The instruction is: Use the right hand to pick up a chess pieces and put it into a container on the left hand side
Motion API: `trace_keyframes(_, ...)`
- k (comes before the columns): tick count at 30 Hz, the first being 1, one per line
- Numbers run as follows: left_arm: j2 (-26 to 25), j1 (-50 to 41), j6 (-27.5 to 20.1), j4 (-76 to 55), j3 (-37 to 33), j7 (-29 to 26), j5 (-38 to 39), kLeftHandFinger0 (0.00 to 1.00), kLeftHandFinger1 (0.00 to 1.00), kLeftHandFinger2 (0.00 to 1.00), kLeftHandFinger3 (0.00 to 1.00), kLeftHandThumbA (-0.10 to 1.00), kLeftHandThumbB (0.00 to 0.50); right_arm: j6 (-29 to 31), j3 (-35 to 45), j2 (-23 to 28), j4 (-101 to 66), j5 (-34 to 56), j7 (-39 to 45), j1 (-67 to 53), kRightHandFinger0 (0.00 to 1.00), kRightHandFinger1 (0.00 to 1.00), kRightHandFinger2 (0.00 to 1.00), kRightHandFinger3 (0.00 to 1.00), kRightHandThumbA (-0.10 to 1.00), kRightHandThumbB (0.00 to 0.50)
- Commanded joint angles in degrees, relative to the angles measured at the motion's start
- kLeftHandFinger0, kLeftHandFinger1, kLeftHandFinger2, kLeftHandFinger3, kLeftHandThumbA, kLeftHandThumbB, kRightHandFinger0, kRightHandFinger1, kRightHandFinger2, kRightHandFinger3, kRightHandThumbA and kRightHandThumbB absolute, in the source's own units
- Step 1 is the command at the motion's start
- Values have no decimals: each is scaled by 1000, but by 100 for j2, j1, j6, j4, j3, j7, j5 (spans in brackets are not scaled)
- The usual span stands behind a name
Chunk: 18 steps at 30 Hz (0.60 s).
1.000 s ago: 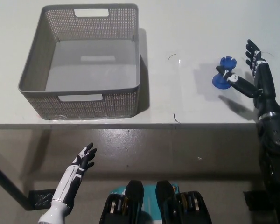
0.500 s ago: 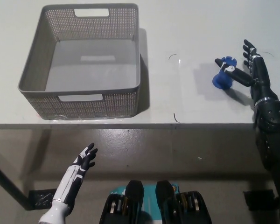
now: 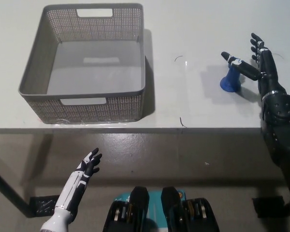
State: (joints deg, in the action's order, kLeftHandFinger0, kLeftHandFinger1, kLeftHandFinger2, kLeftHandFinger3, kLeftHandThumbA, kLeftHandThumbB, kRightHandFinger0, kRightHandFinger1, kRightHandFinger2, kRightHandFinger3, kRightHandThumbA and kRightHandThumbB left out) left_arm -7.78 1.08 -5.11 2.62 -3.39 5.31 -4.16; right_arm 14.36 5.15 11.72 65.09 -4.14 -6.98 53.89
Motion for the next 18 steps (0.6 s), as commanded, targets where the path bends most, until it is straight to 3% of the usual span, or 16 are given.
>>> trace_keyframes(1,-20,88,-120,-80,-38,66,17,1000,1000,1000,1000,1000,235,359,-63,20,222,33,-86,432,1000,1000,1000,1000,1000,396)
trace_keyframes(8,-53,131,-98,-73,-36,82,17,1000,1000,1000,1000,1000,231,322,-236,-4,704,-57,-91,548,1000,1000,1000,1000,1000,392)
trace_keyframes(18,-69,148,-125,-78,-60,105,0,1000,1000,1000,1000,1000,218,278,-462,6,1185,-70,-75,527,1000,1000,1000,1000,1000,423)
